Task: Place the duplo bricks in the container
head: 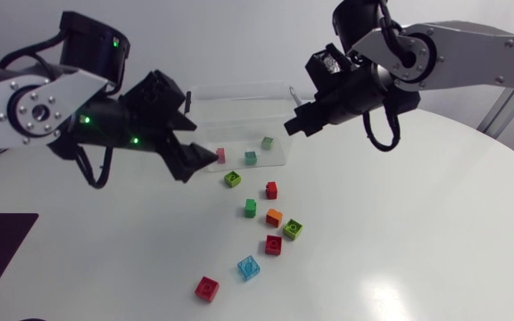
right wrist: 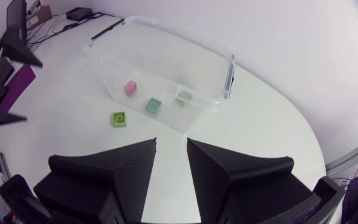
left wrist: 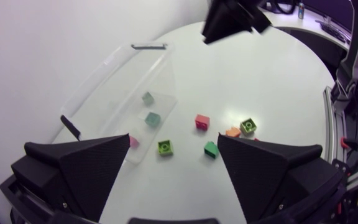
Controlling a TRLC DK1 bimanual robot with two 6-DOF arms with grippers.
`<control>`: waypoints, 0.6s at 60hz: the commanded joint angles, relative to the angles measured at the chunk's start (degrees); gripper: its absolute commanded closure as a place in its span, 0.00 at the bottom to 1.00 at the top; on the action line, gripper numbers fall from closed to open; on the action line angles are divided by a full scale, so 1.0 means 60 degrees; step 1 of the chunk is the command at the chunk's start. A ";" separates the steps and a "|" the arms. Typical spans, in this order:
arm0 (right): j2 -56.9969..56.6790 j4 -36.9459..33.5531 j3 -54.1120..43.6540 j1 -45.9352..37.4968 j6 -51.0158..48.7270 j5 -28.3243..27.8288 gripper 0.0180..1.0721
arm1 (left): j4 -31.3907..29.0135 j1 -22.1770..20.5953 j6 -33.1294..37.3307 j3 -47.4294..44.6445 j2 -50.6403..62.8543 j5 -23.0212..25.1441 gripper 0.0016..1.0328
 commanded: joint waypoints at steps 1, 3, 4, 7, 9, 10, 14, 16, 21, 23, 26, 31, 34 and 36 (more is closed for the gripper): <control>0.0555 -0.0030 0.0437 -0.0074 0.0229 0.0013 0.61 | -0.0242 -0.0051 0.0627 -0.0964 -0.0570 0.0251 0.04; 0.0673 -0.0045 0.0583 -0.0074 0.0215 -0.0002 0.61 | -0.0330 -0.0109 0.0788 -0.1257 -0.0731 0.0309 0.04; 0.0731 -0.0060 0.0656 -0.0074 0.0200 -0.0002 0.61 | -0.0344 -0.0139 0.0890 -0.1418 -0.0833 0.0324 0.04; 0.0878 -0.0074 0.0817 -0.0089 0.0185 -0.0002 0.61 | -0.0506 -0.0241 0.1154 -0.1857 -0.1009 0.0412 0.04; 0.0951 -0.0133 0.0891 -0.0089 0.0171 -0.0002 0.61 | -0.0725 -0.0256 0.1388 -0.2106 -0.1112 0.0514 0.04; 0.0966 -0.0162 0.0905 -0.0089 0.0171 -0.0016 0.61 | -0.0828 -0.0285 0.1520 -0.2224 -0.1156 0.0558 0.04; 0.0936 -0.0397 0.0788 -0.0016 0.0141 -0.0104 0.61 | -0.0945 -0.0402 0.1886 -0.2736 -0.1331 0.0573 0.04; 0.0775 -0.0426 0.0437 0.0028 0.0141 -0.0119 0.59 | -0.1311 -0.0578 0.2209 -0.2971 -0.1375 0.0602 0.04; 0.0394 -0.0440 -0.0384 0.0116 0.0112 -0.0133 0.33 | -0.1487 -0.0856 0.2590 -0.3425 -0.1449 0.0617 0.04; 0.0233 -0.0440 -0.0735 0.0116 0.0097 -0.0163 0.18 | -0.1502 -0.0959 0.2736 -0.3557 -0.1405 0.0617 0.04; -0.0001 -0.0426 -0.1175 0.0116 0.0053 -0.0177 0.05 | -0.1502 -0.1047 0.2970 -0.3674 -0.1185 0.0617 0.04; -0.0367 -0.0426 -0.1922 0.0131 -0.0005 -0.0265 0.05 | -0.1487 -0.1296 0.3278 -0.3806 -0.0789 0.0617 0.04; -0.0543 -0.0426 -0.2317 0.0145 -0.0034 -0.0382 0.05 | -0.1472 -0.1413 0.3527 -0.3864 -0.0599 0.0631 0.04; -0.0616 -0.0426 -0.2537 0.0160 -0.0049 -0.0485 0.05 | -0.1443 -0.1501 0.3615 -0.3894 -0.0453 0.0631 0.04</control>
